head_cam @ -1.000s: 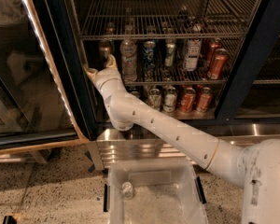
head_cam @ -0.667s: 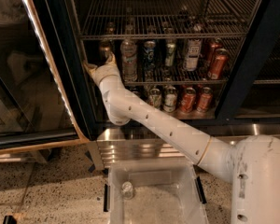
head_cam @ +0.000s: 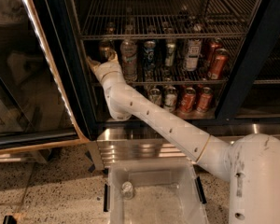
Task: Pick orange can from middle shelf of fridge
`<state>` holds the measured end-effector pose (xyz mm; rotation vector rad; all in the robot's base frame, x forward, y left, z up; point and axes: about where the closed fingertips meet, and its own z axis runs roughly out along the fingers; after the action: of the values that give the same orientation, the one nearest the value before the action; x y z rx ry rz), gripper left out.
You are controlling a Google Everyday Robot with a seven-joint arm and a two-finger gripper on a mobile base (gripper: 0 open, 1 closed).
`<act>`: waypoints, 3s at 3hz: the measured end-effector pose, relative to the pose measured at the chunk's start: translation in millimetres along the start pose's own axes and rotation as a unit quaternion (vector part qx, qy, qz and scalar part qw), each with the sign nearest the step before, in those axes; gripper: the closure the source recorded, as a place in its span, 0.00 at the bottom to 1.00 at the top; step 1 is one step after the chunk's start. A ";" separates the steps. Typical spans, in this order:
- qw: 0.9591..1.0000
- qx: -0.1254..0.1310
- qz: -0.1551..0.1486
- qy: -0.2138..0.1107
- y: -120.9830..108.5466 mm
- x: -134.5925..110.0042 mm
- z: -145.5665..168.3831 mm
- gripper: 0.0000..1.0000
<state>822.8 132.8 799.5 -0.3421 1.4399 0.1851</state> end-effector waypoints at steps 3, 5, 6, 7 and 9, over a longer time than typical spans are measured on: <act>1.000 0.009 0.004 0.020 -1.8 12.2 19.0 0.39; 0.999 0.034 0.002 0.031 -7.6 18.6 23.8 0.40; 0.998 0.046 0.000 0.033 -10.5 20.1 24.2 0.40; 0.997 0.056 -0.013 0.048 -19.6 22.3 53.9 0.42; 0.995 0.072 -0.017 0.064 -31.3 34.7 59.6 0.43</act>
Offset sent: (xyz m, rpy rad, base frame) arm 0.0210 0.0043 -0.0113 -0.0017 0.0417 -0.0139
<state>893.3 120.9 774.5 -0.2650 1.5641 0.0315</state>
